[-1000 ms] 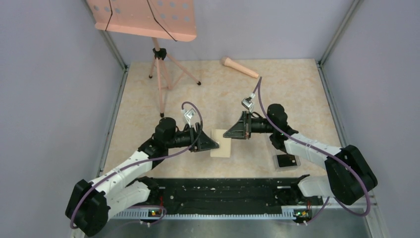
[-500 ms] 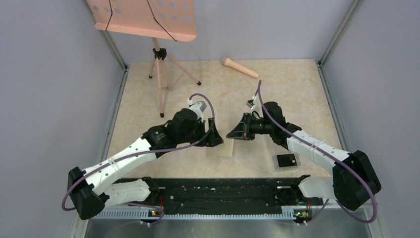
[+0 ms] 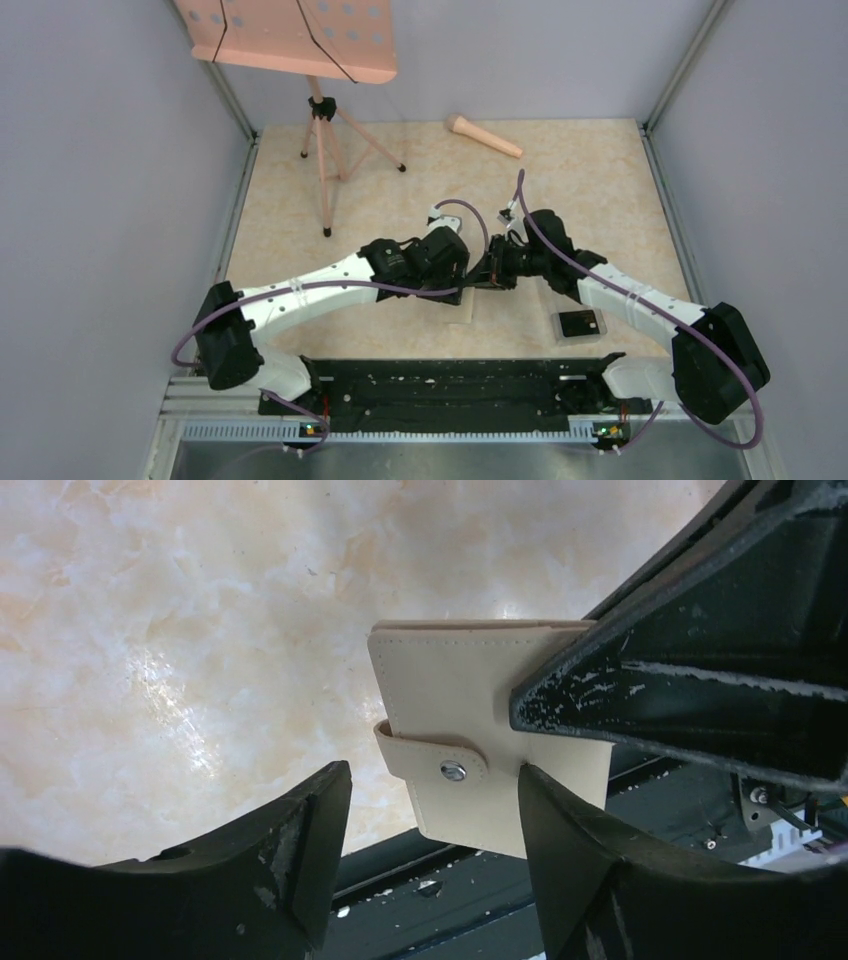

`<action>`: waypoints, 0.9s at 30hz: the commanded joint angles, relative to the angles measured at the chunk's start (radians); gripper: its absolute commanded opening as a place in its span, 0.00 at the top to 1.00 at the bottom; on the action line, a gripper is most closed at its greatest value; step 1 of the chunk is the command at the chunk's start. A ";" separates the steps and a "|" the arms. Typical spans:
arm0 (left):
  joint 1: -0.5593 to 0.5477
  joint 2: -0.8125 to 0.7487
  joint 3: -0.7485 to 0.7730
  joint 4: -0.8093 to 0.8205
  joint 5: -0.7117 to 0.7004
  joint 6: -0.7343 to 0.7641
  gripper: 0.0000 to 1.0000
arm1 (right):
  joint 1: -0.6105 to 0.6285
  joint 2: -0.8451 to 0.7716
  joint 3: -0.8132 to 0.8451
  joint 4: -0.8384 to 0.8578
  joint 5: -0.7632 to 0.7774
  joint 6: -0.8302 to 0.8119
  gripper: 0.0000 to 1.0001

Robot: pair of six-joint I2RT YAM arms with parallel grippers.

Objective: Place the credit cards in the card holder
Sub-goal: Open the card holder at the center of the board.

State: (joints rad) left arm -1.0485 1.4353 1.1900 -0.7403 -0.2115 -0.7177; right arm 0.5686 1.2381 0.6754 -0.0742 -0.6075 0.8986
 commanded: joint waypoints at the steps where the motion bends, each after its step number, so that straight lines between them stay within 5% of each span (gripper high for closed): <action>1: -0.008 0.042 0.061 -0.040 -0.052 0.010 0.35 | 0.015 -0.016 0.043 0.025 -0.008 0.010 1.00; 10: -0.009 0.114 0.054 -0.076 -0.068 -0.016 0.59 | 0.016 -0.030 0.041 0.012 -0.015 0.015 1.00; 27: 0.056 0.130 -0.041 -0.154 -0.118 -0.110 0.62 | 0.016 -0.030 0.056 -0.030 -0.035 -0.018 1.00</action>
State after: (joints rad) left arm -1.0271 1.5642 1.1889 -0.8062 -0.2806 -0.8162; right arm 0.5743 1.2373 0.6762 -0.1265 -0.5831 0.8799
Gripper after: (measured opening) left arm 0.390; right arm 0.047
